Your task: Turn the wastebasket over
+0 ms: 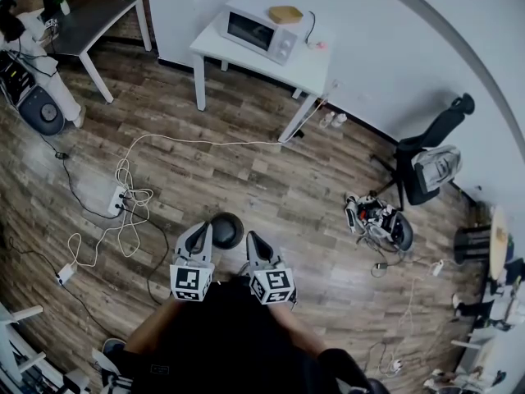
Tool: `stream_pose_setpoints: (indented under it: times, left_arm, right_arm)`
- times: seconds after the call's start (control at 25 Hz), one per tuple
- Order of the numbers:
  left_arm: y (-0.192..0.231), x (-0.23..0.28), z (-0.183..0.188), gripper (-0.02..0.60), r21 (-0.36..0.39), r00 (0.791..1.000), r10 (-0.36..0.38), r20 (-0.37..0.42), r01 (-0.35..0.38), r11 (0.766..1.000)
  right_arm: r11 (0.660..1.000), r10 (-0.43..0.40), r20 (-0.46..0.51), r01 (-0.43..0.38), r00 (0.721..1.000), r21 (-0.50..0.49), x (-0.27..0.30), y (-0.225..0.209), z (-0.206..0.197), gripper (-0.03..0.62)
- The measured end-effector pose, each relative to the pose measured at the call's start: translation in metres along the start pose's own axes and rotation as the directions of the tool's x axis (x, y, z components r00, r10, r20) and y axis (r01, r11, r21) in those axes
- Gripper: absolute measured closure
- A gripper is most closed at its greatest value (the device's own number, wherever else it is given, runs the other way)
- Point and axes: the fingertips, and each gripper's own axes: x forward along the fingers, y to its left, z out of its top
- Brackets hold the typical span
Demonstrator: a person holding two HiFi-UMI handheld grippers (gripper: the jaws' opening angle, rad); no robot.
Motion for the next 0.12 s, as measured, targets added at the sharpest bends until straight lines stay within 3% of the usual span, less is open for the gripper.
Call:
stream_pose_setpoints:
  times: [0.12]
  left_arm:
    - [0.0009,-0.0053,-0.0009,0.548,0.000,1.000,-0.002,0.002,0.002,1.000]
  right_arm:
    - [1.000,-0.004,-0.002,0.004,1.000,-0.003,-0.0023,0.0040,-0.0029,0.562]
